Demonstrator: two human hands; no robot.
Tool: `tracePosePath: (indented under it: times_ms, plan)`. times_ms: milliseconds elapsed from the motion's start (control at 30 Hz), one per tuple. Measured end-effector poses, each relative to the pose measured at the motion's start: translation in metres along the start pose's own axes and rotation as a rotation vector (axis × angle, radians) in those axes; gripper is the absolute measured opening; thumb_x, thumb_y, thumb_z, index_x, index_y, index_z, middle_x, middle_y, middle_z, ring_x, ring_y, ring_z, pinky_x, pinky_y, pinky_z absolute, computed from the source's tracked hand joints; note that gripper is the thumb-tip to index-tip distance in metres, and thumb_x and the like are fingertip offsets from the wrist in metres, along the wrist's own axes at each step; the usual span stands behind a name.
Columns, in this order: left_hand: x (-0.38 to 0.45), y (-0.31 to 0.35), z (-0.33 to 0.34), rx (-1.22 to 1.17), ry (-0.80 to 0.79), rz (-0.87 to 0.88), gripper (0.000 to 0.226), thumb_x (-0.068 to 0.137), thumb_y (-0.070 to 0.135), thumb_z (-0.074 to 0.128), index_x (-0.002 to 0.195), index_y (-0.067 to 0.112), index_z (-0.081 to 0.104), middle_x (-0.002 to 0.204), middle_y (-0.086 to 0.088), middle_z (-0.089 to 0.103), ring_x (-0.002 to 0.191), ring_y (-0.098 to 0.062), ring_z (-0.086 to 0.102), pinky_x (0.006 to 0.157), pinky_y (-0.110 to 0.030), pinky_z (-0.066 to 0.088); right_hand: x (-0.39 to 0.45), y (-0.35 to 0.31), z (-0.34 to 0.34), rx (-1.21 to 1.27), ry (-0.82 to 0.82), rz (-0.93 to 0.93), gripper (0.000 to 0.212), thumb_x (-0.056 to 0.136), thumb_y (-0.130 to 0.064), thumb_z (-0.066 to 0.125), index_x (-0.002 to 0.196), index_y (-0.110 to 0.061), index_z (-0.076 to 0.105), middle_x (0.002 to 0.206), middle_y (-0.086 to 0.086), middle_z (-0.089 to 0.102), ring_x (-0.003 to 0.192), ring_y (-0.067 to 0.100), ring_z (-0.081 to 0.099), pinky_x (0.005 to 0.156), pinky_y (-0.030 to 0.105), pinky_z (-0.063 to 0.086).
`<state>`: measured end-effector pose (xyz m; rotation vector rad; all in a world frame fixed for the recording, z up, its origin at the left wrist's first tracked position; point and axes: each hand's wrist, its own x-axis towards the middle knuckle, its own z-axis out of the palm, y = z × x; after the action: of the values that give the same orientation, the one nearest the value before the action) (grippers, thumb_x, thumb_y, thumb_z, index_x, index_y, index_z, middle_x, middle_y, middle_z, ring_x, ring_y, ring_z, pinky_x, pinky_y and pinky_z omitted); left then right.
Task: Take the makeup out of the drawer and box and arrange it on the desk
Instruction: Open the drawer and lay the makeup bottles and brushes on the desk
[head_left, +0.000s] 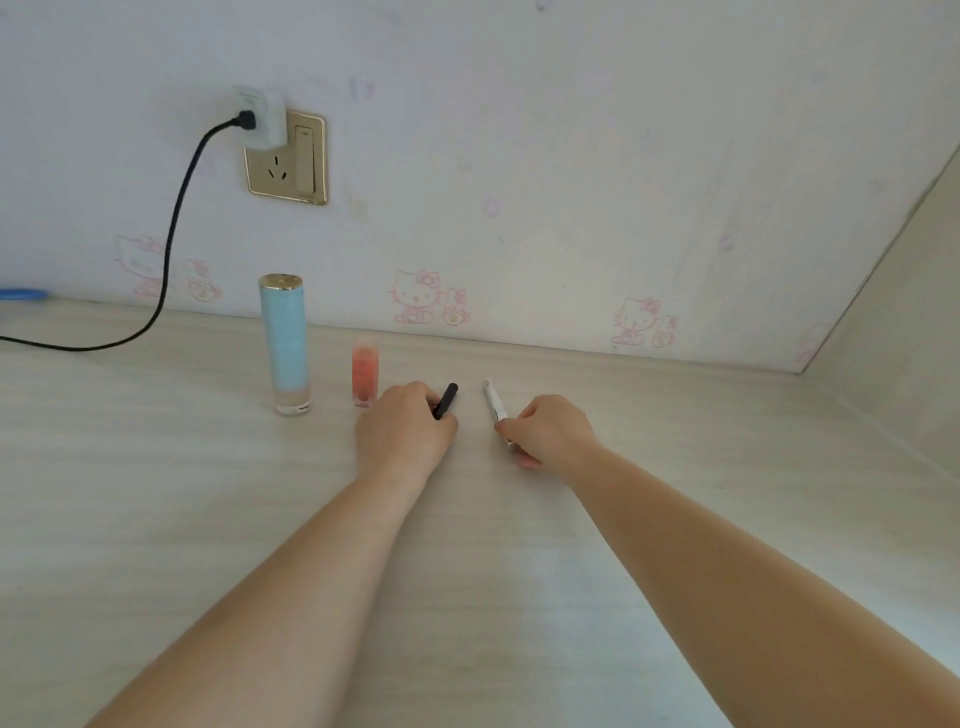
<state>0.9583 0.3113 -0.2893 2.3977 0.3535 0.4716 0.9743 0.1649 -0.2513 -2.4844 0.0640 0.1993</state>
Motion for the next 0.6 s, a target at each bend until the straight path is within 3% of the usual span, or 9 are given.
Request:
tracePosePath:
  times_ms: [233, 400, 533, 600]
  plan:
    - [0.000, 0.000, 0.001, 0.028, 0.012, -0.010, 0.031, 0.084, 0.032, 0.057, 0.111, 0.017, 0.058, 0.115, -0.002, 0.059, 0.105, -0.022, 0.058, 0.082, -0.033, 0.043, 0.006, 0.002, 0.003, 0.025, 0.005, -0.014, 0.009, 0.078, -0.022, 0.056, 0.077, -0.013, 0.059, 0.061, 0.005, 0.065, 0.046, 0.017, 0.057, 0.063, 0.026, 0.050]
    - [-0.002, -0.002, 0.001, -0.110, 0.061, -0.023, 0.033, 0.084, 0.035, 0.059, 0.112, 0.016, 0.057, 0.116, -0.001, 0.058, 0.104, -0.020, 0.057, 0.085, -0.033, 0.045, 0.008, 0.005, 0.006, 0.072, 0.018, -0.019, 0.019, 0.077, -0.023, 0.060, 0.089, -0.009, 0.063, 0.073, 0.005, 0.071, 0.055, 0.020, 0.064, 0.078, 0.037, 0.058]
    - [-0.006, -0.002, -0.004, -0.253, 0.097, -0.017, 0.027, 0.086, 0.032, 0.060, 0.108, 0.017, 0.058, 0.115, 0.000, 0.058, 0.104, -0.015, 0.056, 0.084, -0.027, 0.042, -0.002, 0.008, 0.002, 0.308, 0.060, 0.011, 0.020, 0.082, -0.028, 0.063, 0.096, -0.016, 0.054, 0.075, -0.004, 0.058, 0.053, 0.014, 0.061, 0.072, 0.032, 0.057]
    - [-0.012, -0.001, -0.011, -0.345, 0.098, 0.013, 0.023, 0.086, 0.027, 0.060, 0.107, 0.017, 0.058, 0.114, 0.001, 0.058, 0.106, -0.012, 0.055, 0.085, -0.023, 0.038, -0.011, 0.015, -0.001, 0.421, 0.075, -0.029, 0.024, 0.083, -0.030, 0.065, 0.103, -0.020, 0.056, 0.076, -0.007, 0.053, 0.057, 0.009, 0.058, 0.078, 0.035, 0.058]
